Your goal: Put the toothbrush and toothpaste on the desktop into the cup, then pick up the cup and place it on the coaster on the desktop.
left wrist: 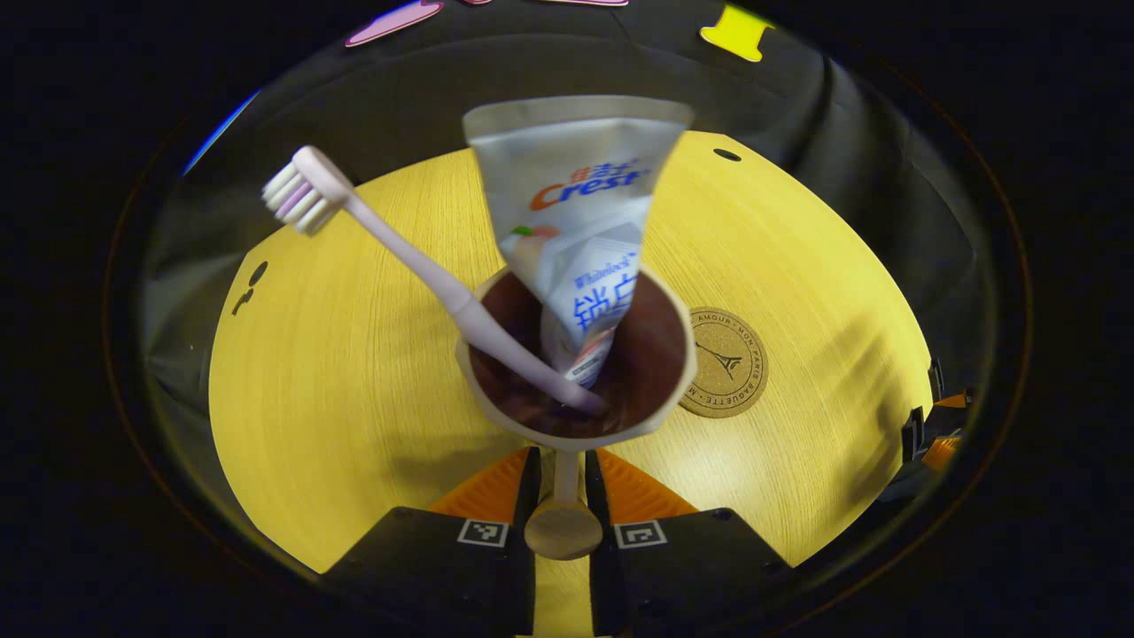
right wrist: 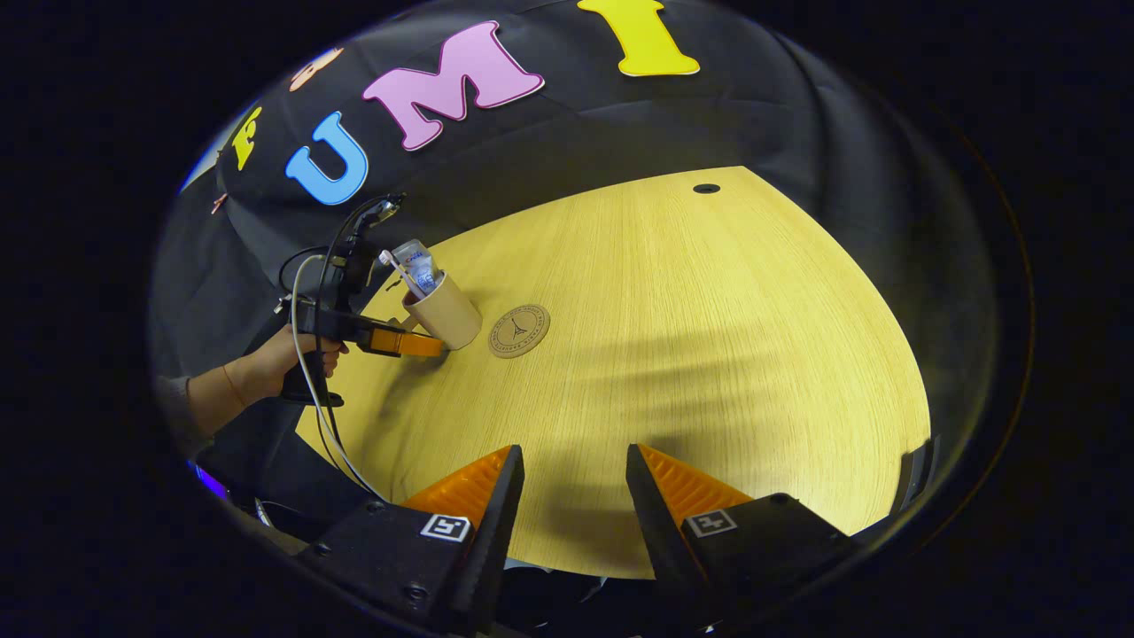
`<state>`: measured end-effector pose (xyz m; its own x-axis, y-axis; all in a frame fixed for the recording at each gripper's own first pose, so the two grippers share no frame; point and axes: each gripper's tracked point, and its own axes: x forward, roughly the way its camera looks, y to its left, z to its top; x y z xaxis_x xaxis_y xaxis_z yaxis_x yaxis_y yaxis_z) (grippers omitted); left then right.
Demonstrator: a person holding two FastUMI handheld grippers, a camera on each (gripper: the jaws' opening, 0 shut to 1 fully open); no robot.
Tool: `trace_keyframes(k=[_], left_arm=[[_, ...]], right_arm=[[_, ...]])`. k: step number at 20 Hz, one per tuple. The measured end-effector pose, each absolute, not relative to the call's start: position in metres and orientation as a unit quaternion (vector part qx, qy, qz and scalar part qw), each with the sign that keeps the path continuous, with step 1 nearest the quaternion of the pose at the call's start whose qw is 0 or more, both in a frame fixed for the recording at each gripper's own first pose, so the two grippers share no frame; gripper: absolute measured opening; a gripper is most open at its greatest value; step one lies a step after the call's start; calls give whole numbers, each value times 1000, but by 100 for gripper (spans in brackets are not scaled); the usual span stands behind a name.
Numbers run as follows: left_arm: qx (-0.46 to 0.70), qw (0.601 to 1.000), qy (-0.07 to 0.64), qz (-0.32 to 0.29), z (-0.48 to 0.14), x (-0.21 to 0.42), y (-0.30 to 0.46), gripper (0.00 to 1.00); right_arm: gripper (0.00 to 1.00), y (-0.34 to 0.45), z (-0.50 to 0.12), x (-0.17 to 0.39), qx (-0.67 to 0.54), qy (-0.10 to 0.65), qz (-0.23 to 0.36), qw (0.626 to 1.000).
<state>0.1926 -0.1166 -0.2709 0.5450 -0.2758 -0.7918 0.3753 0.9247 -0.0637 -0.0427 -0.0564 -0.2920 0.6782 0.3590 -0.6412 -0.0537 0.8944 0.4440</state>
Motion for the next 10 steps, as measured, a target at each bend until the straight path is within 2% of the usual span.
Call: trace_keyframes(k=[1,4,5,6,9,10], left_arm=[[55,878,437,-186,-270,193,-117,28],[54,881,430,-189,-265,190,-116,28],[55,883,426,-190,-262,190,-117,33],[56,885,421,-192,-260,189,-117,28],[63,888,410,-200,-251,186,-122,28],[72,888,406,-204,-248,185,-125,33]], right_arm=[[72,-56,-292,-40,199,383,115,895],[72,-55,-291,-37,200,382,114,895],[72,-56,-291,-38,200,383,114,895],[72,-56,-292,-37,200,383,114,895],[72,-56,-292,-38,203,382,113,894],[72,-56,-291,-37,204,382,113,894]])
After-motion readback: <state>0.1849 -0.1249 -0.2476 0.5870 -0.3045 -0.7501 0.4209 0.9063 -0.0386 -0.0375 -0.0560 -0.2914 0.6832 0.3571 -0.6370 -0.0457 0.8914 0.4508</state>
